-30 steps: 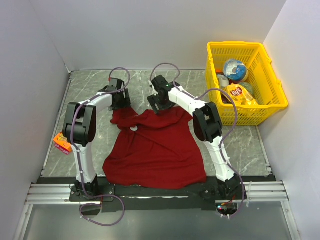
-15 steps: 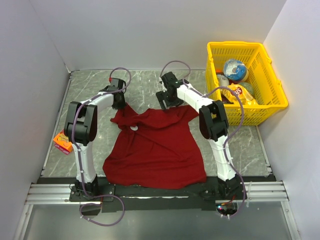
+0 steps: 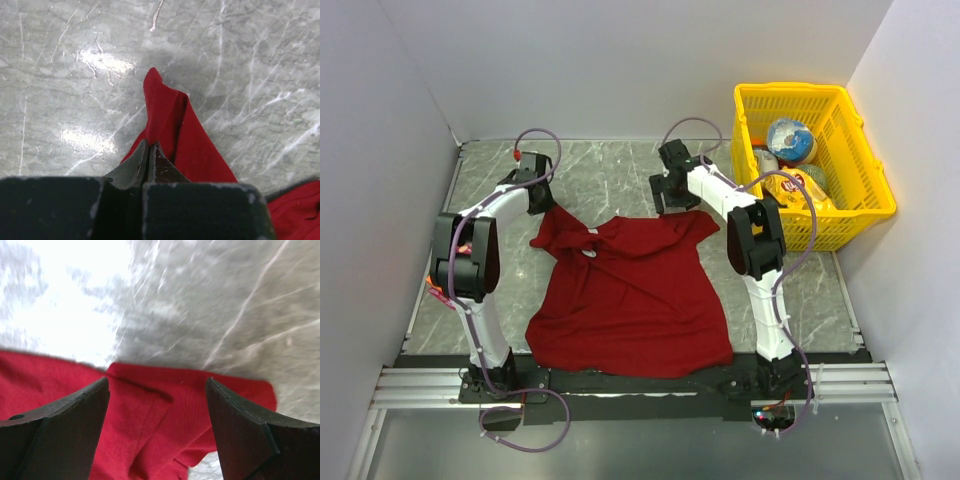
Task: Pin the brooch onto the clothing
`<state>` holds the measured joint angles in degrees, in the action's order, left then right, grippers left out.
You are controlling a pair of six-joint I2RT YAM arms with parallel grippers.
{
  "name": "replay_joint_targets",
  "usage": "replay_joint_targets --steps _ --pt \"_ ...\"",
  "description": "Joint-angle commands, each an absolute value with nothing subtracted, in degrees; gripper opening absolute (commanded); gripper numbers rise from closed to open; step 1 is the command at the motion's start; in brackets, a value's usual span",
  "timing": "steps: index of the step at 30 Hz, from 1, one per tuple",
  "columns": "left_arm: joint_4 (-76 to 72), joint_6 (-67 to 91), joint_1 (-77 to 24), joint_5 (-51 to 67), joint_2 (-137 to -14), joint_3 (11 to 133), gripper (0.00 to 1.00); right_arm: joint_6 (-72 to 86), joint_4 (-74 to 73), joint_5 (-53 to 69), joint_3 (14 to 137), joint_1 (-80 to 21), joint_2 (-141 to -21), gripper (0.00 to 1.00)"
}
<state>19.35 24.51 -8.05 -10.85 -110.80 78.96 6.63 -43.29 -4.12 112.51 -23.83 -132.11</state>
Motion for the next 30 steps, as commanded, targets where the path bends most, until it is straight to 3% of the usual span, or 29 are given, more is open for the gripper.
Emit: replay_joint_targets --steps 1,11,14,15,17,18,19,23,30 --pt "18.3 24.9 -8.1 -11.7 -107.1 78.9 0.01 9.9 -41.0 -6.3 111.6 -23.9 -131.0 0.84" --pt "19.1 25.3 -8.1 -11.7 -104.9 79.3 0.01 8.5 -43.9 -10.5 114.2 -26.3 -133.8 0.8" --pt "19.5 25.3 -8.1 -11.5 -104.3 79.6 0.01 7.7 -48.0 -11.1 118.0 -26.8 -137.6 0.72" --pt "19.8 25.4 -8.1 -11.6 -104.2 79.9 0.01 7.6 -49.2 -10.3 119.3 -26.8 -139.9 0.51" --pt "19.9 25.2 -8.1 -11.9 -103.5 79.8 0.01 7.8 -51.2 -8.8 121.7 -26.5 -140.9 0.26" --pt "20.0 25.2 -8.0 -12.0 -103.3 79.8 0.01 7.6 -50.9 -8.2 121.5 -26.2 -140.5 0.04" --pt "20.2 25.1 -8.0 -12.1 -103.0 79.9 0.01 7.8 -50.9 -9.3 121.7 -26.0 -140.4 0.0" --pt "20.3 25.5 -7.7 -12.7 -101.2 79.8 0.01 7.9 -49.1 -9.8 121.4 -25.0 -136.6 0.0" --pt "21.6 25.8 -7.5 -14.5 -96.0 82.4 0.01 10.0 -39.0 -5.7 112.6 -21.0 -115.9 0.0"
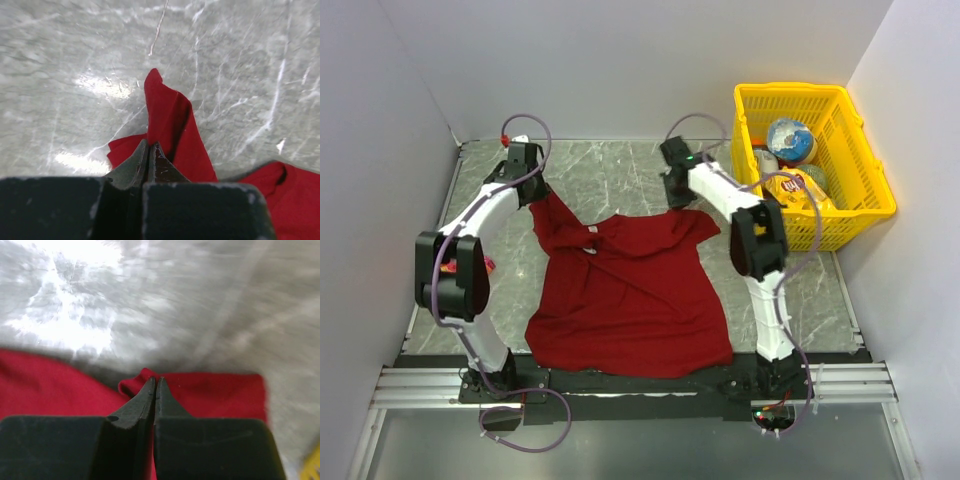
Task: Pin the brooch onto the clothing
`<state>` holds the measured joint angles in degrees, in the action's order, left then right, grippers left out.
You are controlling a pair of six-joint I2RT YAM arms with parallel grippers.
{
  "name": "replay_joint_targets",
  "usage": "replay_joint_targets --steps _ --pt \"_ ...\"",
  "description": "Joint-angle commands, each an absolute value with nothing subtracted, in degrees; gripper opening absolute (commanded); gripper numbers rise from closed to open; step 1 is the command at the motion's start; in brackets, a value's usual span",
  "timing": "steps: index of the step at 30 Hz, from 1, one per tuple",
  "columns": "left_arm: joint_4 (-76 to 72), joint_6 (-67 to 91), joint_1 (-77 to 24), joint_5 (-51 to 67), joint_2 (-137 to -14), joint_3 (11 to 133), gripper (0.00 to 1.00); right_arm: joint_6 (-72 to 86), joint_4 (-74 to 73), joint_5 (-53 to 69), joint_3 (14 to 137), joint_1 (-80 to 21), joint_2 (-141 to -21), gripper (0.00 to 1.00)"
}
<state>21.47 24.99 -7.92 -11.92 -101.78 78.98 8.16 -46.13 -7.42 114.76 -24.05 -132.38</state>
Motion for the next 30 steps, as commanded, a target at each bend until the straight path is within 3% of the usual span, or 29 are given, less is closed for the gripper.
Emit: replay_joint_targets --steps 1,18,30 --pt "21.7 25.5 -7.5 -14.9 -94.1 82.8 0.01 10.5 -38.2 -5.4 111.8 -20.0 -113.6 0.0" --pt "23.6 23.6 -7.2 -15.4 -65.2 86.1 0.01 13.4 -23.4 6.3 91.1 -17.1 -69.8 0.0" --pt "33.5 22.4 -7.3 -8.0 -48.6 96.9 0.01 16.4 -21.4 14.7 91.0 -17.1 -46.7 0.0"
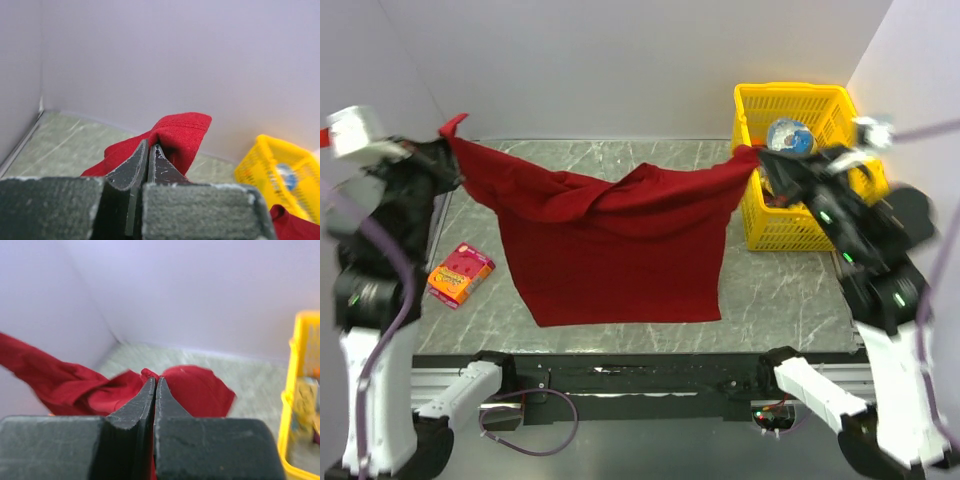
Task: Pin the brooch onto the clothing
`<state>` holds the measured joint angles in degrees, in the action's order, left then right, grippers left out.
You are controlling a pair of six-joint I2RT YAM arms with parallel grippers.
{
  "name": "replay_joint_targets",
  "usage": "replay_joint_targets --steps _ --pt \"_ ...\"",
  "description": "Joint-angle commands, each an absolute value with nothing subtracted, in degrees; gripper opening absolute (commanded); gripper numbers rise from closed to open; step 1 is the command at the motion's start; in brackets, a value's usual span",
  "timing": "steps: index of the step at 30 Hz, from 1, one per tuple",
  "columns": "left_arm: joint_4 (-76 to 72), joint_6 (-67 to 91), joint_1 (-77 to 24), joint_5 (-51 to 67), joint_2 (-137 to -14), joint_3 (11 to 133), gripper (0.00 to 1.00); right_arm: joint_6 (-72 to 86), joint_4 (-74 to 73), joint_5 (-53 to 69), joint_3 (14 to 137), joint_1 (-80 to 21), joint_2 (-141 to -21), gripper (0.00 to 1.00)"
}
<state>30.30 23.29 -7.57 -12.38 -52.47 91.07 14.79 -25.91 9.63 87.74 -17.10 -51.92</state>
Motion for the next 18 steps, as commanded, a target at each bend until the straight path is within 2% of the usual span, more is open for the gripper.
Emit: replay_joint_targets --steps 1,6,11,18 --pt "33.7 22.7 -7.3 -7.1 -46.8 97.6 0.01 16.5 -20.9 16.2 91.1 -17.2 -45.8 0.0" --pt "35.8 24.8 -7.3 -3.1 -44.1 104.1 0.01 18.0 -15.7 19.0 88.2 -17.1 -38.8 0.0" --pt "37.1 25.5 -7.3 -2.5 -48.4 109.2 0.01 17.3 -17.0 17.9 90.5 -17.2 -40.9 0.0" --pt "32.8 27.5 -7.3 -4.7 -55.5 99.7 0.01 14.9 -15.9 13.5 87.9 -17.2 -51.9 0.0"
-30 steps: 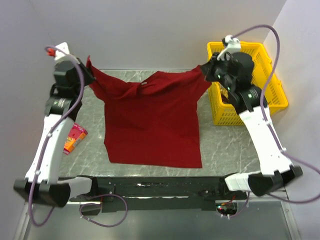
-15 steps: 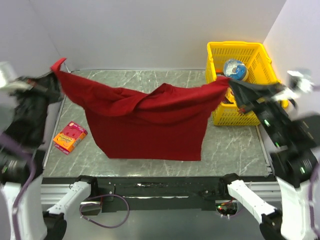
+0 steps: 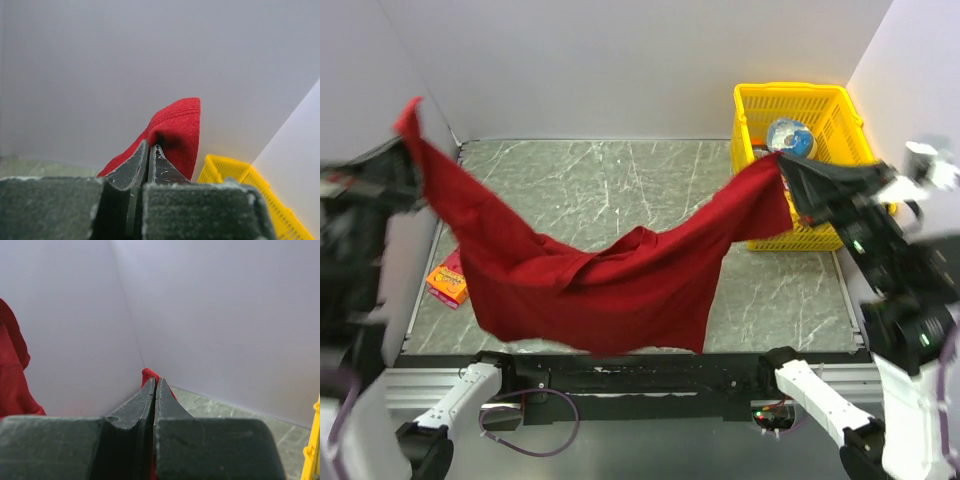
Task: Pin the brooch onto the clothing
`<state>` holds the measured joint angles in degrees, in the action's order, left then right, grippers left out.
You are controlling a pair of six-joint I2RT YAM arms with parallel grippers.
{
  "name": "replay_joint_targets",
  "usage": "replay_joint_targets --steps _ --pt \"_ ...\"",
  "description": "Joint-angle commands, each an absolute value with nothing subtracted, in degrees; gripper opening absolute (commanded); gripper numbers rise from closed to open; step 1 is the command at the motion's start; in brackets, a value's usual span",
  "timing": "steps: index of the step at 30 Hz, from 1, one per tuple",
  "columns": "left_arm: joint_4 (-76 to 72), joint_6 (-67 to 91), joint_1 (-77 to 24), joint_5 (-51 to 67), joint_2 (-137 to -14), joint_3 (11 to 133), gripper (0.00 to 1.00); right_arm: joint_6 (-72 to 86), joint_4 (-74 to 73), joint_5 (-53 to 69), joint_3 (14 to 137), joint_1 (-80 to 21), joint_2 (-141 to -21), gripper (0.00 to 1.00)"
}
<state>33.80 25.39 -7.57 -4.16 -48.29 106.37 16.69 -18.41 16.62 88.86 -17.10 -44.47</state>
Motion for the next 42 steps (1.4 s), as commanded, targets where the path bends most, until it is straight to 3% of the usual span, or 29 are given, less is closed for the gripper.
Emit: replay_joint_targets --steps 1,9,13,19,26,29,30,31,32,33,34,36,39,42 --pt "32.3 27.9 -7.3 -5.8 -57.2 98.1 0.01 14.5 -15.9 13.1 87.7 -17.1 -56.2 0.0" --pt "23.6 33.6 -4.5 -10.1 -69.3 80.7 0.01 14.3 -8.4 13.5 84.8 -15.8 -81.3 0.0" --pt "11.0 37.0 -0.7 -7.3 -78.8 71.5 0.01 17.7 -3.7 17.0 84.8 -14.0 -97.5 0.0" --pt "8.0 37.1 1.4 -4.6 -94.9 76.4 0.01 18.1 -11.8 18.8 99.6 -12.4 -115.7 0.0" --pt "7.5 39.7 6.0 -2.6 -103.3 81.1 0.01 20.1 -9.6 14.1 104.3 -10.1 -119.5 0.0" --pt "8.3 41.7 9.0 -2.3 -106.3 83.6 0.01 19.3 -13.7 13.3 112.0 -9.6 -124.0 0.0" --pt "9.2 42.1 9.7 -2.3 -108.0 84.4 0.15 19.1 -15.0 12.6 113.8 -9.6 -126.0 0.0" --pt "9.4 41.9 10.9 -0.9 -108.9 86.3 0.28 19.1 -17.4 10.7 116.2 -9.5 -126.7 0.13" --pt "10.2 41.9 11.6 -0.4 -109.9 87.7 0.52 19.3 -18.2 9.7 116.8 -9.4 -127.0 0.24" --pt "11.7 42.1 12.0 -0.4 -112.0 89.4 0.84 19.4 -18.7 9.1 116.9 -9.5 -126.5 0.44" --pt "14.4 42.2 12.4 -0.4 -112.7 92.4 0.95 19.6 -18.7 7.5 115.7 -9.5 -125.8 0.53" --pt "15.0 41.0 12.5 -0.9 -112.7 94.1 0.96 20.3 -17.6 6.8 113.3 -9.5 -122.5 0.72" --pt "14.6 39.0 11.1 0.7 -108.9 92.7 0.96 20.7 -16.2 6.6 109.5 -9.8 -119.0 0.81" --pt "13.6 36.0 7.6 1.6 -105.5 89.7 0.96 20.3 -17.8 8.2 110.1 -10.8 -118.6 0.83"
